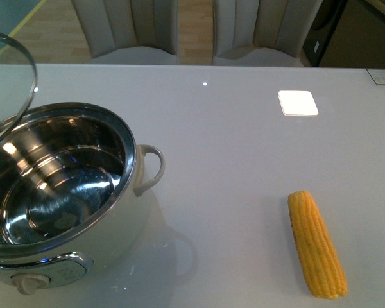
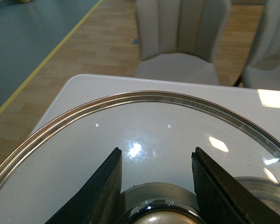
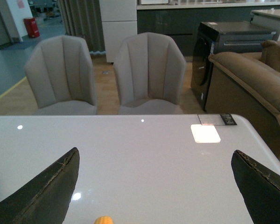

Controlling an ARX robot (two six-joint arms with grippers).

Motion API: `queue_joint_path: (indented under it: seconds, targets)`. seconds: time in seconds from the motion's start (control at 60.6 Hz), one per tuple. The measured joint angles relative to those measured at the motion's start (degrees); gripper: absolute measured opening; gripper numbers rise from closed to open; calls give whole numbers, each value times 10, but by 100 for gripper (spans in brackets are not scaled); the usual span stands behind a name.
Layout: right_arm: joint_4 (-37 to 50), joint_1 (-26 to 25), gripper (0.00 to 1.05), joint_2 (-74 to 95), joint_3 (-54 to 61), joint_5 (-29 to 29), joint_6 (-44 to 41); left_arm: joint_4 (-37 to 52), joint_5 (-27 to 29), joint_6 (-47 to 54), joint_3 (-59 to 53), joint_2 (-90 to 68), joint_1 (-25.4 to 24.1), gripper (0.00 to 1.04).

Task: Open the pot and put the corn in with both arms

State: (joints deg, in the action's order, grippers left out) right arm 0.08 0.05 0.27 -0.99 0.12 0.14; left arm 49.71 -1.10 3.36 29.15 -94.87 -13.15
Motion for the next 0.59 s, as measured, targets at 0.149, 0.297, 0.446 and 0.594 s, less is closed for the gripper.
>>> queue_joint_path:
  seconds: [0.149,0.297,0.446,0.594]
  targets:
    - [0,0,96,0,0,0,0,14,-10,-2,2,-6,-91,40]
    - [0,0,96,0,0,0,0,26,-29,-2,11,-32,-162,40]
    - [0,0,96,0,0,0,0,63,-47,1,19,-84,-214,40]
    - [0,0,96,0,0,0,0,117,-62,13,31,-161,-243,40]
